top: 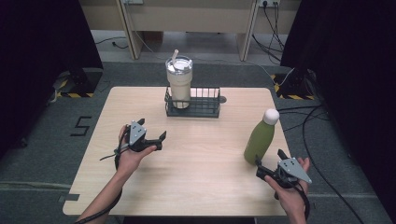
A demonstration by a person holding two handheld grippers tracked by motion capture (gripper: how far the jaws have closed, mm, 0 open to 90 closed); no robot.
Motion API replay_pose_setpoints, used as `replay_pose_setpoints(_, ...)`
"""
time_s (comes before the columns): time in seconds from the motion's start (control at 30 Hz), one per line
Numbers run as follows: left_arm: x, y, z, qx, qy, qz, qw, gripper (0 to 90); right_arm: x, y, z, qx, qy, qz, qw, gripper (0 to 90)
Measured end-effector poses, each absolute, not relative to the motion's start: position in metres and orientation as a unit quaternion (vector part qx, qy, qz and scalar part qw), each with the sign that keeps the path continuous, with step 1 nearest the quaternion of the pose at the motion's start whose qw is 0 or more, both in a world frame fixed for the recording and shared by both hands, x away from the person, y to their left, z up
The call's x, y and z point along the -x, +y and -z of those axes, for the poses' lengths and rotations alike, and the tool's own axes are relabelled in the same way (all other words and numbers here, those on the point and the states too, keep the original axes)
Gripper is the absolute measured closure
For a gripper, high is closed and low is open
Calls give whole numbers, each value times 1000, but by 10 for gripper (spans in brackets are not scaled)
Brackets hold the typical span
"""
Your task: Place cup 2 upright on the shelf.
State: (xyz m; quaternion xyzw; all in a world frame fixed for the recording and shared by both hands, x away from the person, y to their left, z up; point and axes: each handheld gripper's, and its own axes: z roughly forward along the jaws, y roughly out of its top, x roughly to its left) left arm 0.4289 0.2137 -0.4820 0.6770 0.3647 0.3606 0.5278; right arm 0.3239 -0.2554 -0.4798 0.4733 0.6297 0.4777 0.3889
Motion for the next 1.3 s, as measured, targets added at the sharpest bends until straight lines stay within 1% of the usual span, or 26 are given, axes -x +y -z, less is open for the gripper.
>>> replay_pose_setpoints(0.73, -426, 217, 484, -676, 368, -360, 527, 0, -363, -242, 461, -460, 628, -485, 400, 122)
replay_pose_setpoints(1.03, -423, 220, 486, -676, 371, -359, 526, 0, -379, -236, 458, -459, 630, -479, 404, 147)
replay_pose_setpoints(1.3, -422, 221, 487, -676, 372, -359, 525, 0, -384, -233, 460, -459, 634, -472, 406, 175)
